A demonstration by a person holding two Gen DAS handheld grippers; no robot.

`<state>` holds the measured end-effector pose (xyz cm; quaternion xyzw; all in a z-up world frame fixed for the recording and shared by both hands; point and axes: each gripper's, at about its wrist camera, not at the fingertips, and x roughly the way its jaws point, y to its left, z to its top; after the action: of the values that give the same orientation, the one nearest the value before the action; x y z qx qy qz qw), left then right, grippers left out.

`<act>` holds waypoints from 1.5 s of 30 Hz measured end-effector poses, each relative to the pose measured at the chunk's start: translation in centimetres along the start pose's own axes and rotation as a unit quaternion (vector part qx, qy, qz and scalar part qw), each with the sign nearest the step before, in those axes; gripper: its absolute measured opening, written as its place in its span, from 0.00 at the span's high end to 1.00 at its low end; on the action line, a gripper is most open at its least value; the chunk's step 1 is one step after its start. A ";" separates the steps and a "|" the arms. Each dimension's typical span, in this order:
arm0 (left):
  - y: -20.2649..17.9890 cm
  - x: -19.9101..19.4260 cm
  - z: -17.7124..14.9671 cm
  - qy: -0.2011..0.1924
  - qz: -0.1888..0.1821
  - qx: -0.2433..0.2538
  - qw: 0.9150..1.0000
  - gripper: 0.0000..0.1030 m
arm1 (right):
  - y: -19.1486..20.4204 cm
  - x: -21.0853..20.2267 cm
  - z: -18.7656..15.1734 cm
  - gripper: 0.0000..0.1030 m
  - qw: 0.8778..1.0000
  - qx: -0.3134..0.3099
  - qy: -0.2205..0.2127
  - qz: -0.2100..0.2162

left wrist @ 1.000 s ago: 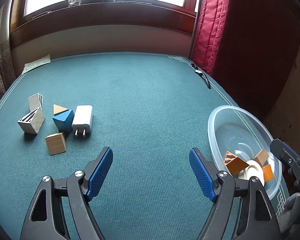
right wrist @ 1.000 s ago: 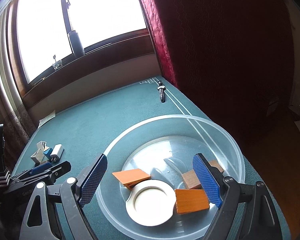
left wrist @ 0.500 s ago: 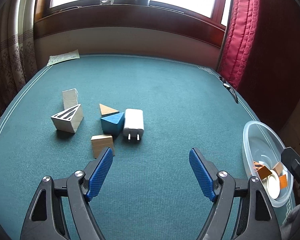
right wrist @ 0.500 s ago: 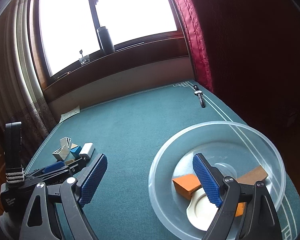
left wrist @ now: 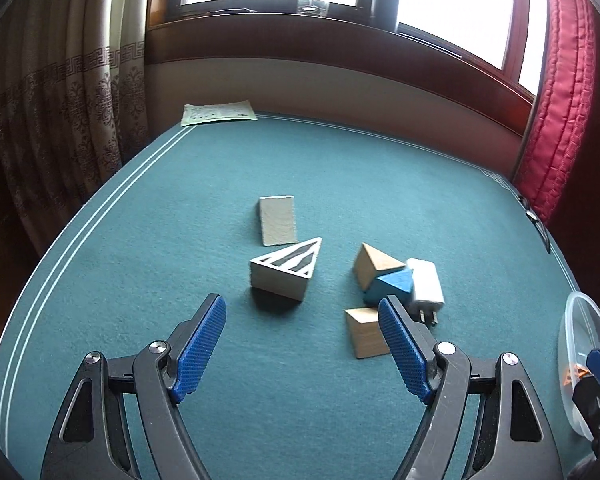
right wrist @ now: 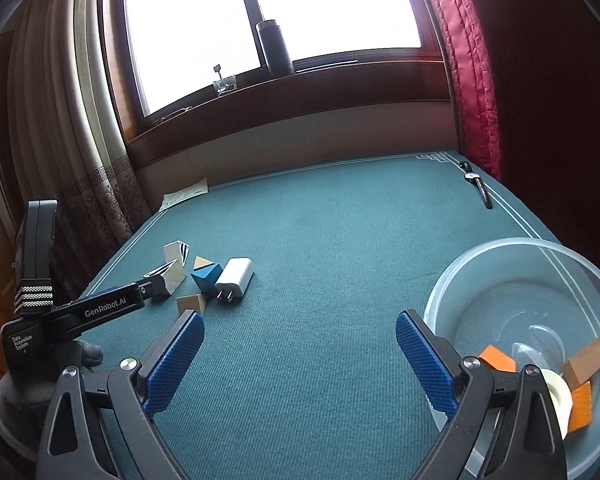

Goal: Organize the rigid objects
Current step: 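Grasp the white striped triangular prism with the left gripper, then grasp the white charger plug with the right gripper while the left gripper holds the prism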

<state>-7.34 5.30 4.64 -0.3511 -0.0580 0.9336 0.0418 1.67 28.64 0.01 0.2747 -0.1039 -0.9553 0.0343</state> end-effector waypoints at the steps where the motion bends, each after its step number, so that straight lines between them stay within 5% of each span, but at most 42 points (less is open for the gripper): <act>1: 0.7 0.0 0.1 -0.001 0.006 -0.004 1.000 0.23 | 0.2 0.3 -0.1 0.04 1.000 0.001 0.006 0.001; 23: 1.2 6.0 2.0 0.036 -0.001 0.023 0.999 0.23 | 1.8 4.2 -0.4 0.04 0.997 -0.008 0.077 -0.002; 25: 1.2 6.3 2.2 0.040 -0.005 0.024 0.999 0.25 | 2.0 4.3 -0.4 0.04 0.997 -0.012 0.079 -0.001; 32: 1.3 6.7 2.0 0.055 -0.026 0.023 0.998 0.57 | 2.8 5.3 -0.5 0.04 0.996 -0.020 0.090 -0.003; 45: 2.9 4.8 1.9 0.015 -0.026 -0.006 1.000 0.57 | 4.0 8.0 0.4 0.04 0.993 -0.031 0.107 -0.022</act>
<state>-12.29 2.86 2.52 -0.3636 -0.0725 0.9264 0.0650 -5.27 23.82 -2.92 0.3768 -0.0635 -0.9235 0.0328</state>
